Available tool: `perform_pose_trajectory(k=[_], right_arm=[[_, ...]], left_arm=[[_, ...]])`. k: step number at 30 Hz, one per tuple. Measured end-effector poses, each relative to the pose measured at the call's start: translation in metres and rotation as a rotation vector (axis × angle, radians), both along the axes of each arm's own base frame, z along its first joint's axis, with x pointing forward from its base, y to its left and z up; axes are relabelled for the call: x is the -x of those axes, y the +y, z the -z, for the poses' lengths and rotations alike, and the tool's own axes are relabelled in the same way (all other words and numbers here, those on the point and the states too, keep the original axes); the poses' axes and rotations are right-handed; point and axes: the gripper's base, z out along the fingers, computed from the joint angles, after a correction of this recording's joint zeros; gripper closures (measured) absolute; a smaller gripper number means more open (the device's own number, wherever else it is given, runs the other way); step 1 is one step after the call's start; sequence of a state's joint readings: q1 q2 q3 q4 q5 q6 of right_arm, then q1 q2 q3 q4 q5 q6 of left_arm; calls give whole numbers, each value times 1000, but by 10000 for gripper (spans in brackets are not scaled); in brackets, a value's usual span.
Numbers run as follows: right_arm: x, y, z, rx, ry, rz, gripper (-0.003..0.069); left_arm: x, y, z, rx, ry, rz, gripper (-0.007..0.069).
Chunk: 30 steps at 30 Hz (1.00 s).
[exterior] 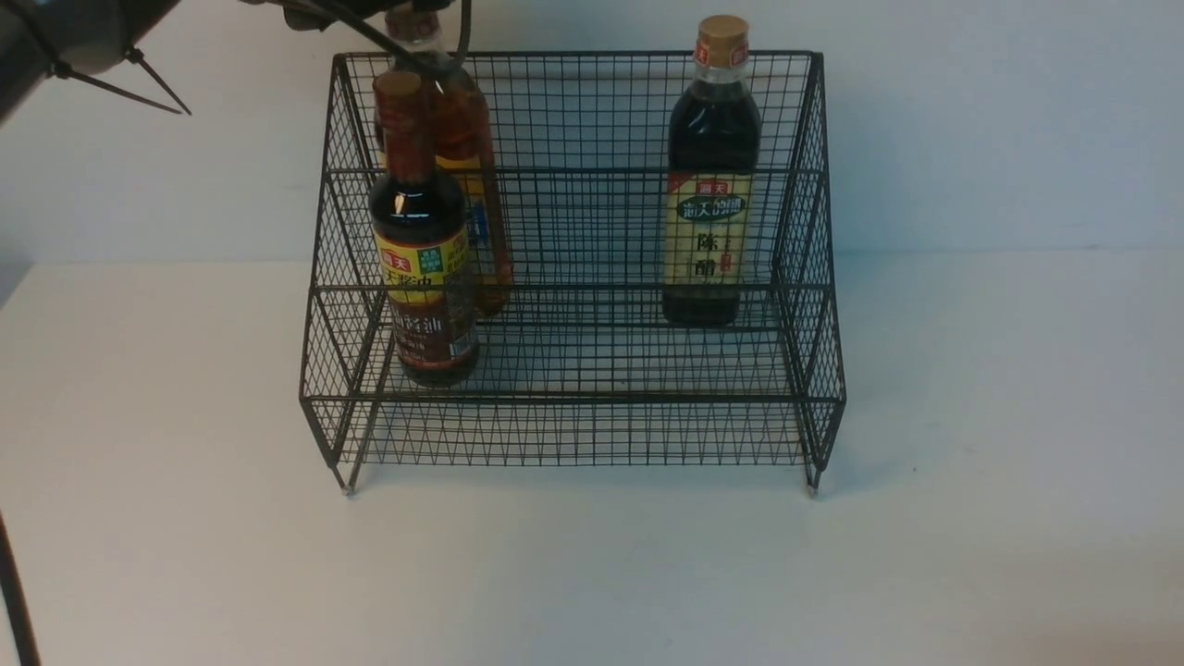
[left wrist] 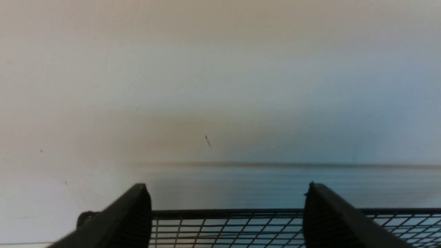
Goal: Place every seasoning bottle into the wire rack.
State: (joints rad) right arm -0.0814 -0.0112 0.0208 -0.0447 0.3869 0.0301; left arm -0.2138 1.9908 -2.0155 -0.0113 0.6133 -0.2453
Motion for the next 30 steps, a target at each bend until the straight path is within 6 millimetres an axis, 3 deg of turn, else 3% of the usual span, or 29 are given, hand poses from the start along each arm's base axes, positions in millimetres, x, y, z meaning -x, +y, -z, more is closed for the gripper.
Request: perform_pose_trajectory(k=[5, 10, 19, 22, 23, 27, 30], right_arm=[[0, 0, 0, 0, 0, 0, 673], [0, 0, 0, 0, 0, 0, 673], [0, 0, 0, 0, 0, 0, 673], [0, 0, 0, 0, 0, 0, 673], [0, 0, 0, 0, 0, 0, 673], [0, 0, 0, 0, 0, 0, 673], [0, 0, 0, 0, 0, 0, 673]], left_arm=[[0, 0, 0, 0, 0, 0, 90], [6, 1, -13, 6, -40, -1, 90], [28, 7, -50, 14, -117, -2, 104], [43, 10, -69, 11, -139, 2, 169], [61, 13, -88, -8, -161, 14, 256], [103, 18, -122, -41, -177, 48, 490], [137, 20, -143, -53, -165, 87, 596]])
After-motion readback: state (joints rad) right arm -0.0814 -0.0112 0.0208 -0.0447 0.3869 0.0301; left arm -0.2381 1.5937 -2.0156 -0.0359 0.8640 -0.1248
